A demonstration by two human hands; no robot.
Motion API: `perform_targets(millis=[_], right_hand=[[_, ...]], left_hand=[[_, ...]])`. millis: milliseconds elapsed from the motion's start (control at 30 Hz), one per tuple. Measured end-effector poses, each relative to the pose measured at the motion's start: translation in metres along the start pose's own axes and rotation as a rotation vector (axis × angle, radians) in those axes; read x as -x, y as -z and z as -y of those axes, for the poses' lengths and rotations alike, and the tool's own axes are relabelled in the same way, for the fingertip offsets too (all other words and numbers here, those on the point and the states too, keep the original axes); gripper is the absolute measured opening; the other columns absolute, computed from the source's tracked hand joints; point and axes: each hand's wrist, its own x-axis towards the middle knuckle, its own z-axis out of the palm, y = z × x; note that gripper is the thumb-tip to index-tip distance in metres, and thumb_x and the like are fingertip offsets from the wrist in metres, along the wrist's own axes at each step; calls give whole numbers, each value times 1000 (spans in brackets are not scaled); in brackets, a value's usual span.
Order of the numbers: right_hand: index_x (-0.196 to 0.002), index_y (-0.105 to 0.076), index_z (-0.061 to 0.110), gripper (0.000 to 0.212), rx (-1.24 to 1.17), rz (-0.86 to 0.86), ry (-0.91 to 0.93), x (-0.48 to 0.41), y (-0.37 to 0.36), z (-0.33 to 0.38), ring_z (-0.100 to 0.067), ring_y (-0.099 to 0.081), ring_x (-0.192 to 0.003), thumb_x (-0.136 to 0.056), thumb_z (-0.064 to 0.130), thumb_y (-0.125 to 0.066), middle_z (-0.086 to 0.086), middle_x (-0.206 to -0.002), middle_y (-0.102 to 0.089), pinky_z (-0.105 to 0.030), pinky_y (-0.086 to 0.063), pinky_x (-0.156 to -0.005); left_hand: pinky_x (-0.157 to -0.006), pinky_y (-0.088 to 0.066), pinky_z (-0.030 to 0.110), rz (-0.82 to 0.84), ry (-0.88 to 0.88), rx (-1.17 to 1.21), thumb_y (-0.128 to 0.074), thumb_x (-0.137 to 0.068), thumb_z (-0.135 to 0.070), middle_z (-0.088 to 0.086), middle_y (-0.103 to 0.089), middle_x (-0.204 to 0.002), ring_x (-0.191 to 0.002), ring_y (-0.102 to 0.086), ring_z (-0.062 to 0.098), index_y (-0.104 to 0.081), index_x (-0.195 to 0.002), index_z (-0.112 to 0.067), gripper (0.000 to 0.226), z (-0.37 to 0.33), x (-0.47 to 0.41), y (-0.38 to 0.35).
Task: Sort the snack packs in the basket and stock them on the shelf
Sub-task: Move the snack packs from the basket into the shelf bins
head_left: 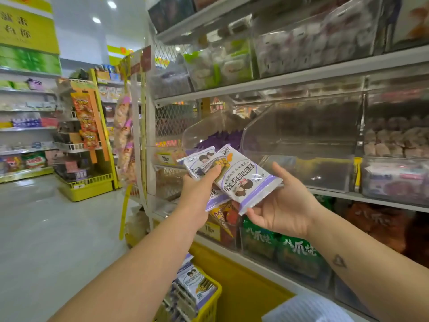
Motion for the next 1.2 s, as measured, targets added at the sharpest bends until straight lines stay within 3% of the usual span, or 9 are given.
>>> perform_targets(millis=[133,233,367,467,733,900,1000,1100,1200], right_hand=[[-115,-68,12,56,198,-237,177,2,0,7,-20,-69,-78,-69,43,-75,-8,-103,-73,-22,-52,-52],[-110,-67,13,29,416,-416,400,-5,0,16,-15,-67,-70,-82,22,-72,-4,-94,-75,-25,-47,-69],[-97,-71,15,15,805,-460,512,3,-3,46,-24,-66,-86,-85,24,-70,-6,-96,-74,-38,-51,-86],[-84,-74,17,4,961,-393,462,10,-6,68,-15,-64,-73,-84,18,-71,-3,-83,-73,-24,-52,-62],[-96,-74,16,15,1387,-344,326,22,-26,97,-12,-65,-75,-81,19,-73,-3,-90,-75,-23,-45,-65],[-92,-72,26,14,1705,-366,382,23,-37,94,1,-62,-59,-80,34,-73,11,-81,-74,-17,-41,-51],[-86,-68,33,17,1814,-375,560,16,-40,94,0,-63,-66,-74,40,-76,11,-80,-70,-11,-40,-48],[-89,-58,43,37,1762,-375,688,11,-46,109,4,-62,-76,-61,50,-80,11,-89,-64,-9,-45,-56],[-97,-65,44,41,1443,-122,387,13,-53,134,-6,-71,-83,-59,47,-81,7,-96,-74,-17,-53,-62]], left_hand=[[-92,-40,35,-21,-197,-93,-78,-79,-31,-16,-60,-106,-93,-56,0,-41,-130,-24,63,-6,3,-12],[-89,-37,33,100,-215,-164,-75,-81,-35,-25,-58,-103,-90,-50,-9,-43,-130,-33,58,-11,7,-16],[-109,-34,45,336,-91,-198,-69,-86,-33,-11,-66,-115,-110,-57,8,-55,-112,-38,30,-20,11,-11],[-114,-27,52,505,-20,-239,-71,-78,-36,2,-62,-129,-128,-50,26,-57,-125,-27,50,-22,14,-6],[-93,-53,46,770,65,-94,-63,-90,-24,12,-64,-126,-112,-63,30,-50,-134,-25,46,-16,20,-3],[-101,-47,40,727,-171,-350,-69,-84,-32,-7,-65,-126,-115,-62,15,-42,-137,-30,59,-14,16,-12],[-81,-51,19,708,-317,-430,-68,-86,-37,-20,-67,-115,-100,-65,-1,-42,-136,-35,56,-17,14,-24],[-84,-52,19,709,-427,-405,-67,-89,-35,-19,-63,-123,-111,-62,2,-43,-135,-39,52,-25,6,-38],[-85,-51,18,689,-509,-321,-69,-85,-34,-21,-65,-120,-113,-61,2,-46,-125,-44,47,-46,-6,-52]])
